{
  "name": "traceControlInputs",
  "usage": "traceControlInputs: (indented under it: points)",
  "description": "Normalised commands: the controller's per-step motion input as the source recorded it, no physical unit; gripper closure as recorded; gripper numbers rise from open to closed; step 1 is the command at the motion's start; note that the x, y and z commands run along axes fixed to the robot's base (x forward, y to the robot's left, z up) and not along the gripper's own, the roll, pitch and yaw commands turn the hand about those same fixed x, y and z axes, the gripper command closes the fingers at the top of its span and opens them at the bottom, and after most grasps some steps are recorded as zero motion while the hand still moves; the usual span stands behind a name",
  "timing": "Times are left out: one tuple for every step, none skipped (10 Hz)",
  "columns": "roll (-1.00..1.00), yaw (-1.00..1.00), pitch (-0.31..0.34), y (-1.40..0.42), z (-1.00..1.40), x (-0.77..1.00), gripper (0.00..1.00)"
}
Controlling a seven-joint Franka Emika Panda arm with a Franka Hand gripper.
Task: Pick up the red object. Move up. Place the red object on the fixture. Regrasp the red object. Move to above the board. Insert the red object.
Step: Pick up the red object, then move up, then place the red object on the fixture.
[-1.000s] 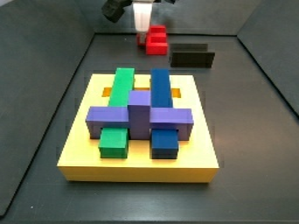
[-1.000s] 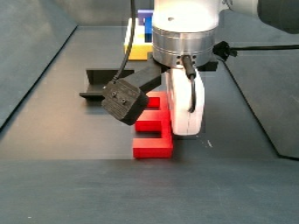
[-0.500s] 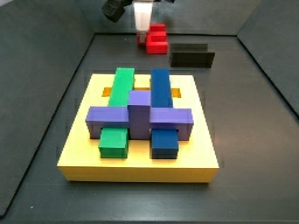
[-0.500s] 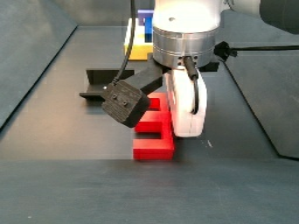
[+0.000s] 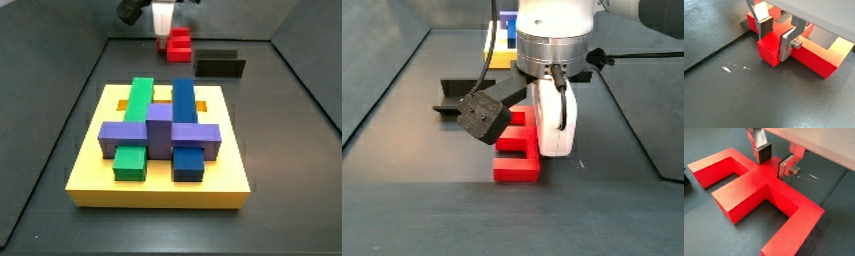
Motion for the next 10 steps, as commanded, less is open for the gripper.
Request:
traceControlInputs:
  points:
    - [0.00,0.00,0.000,0.00,0.00,0.00,1.00]
    - [0.00,0.00,0.000,0.00,0.00,0.00,1.00]
    - [0.00,0.00,0.000,0.00,0.83,0.00,1.00]
    - [-0.01,0.04,0.016,-0.02,0.80,-0.02,1.00]
    - [0.01,0.04,0.030,-0.02,0.67,-0.05,1.00]
    - [0.07,0.03,0.027,-0.02,0.29,-0.02,1.00]
    - [-0.02,0.00,0.000,0.00,0.00,0.00,1.00]
    - [-0.04,0.00,-0.009,-0.03,-0.01,0.00,1.00]
    - [-0.13,0.00,-0.100,-0.05,-0.13,0.00,1.00]
    - [-0.26,0.14,0.000,-0.07,0.00,0.18,1.00]
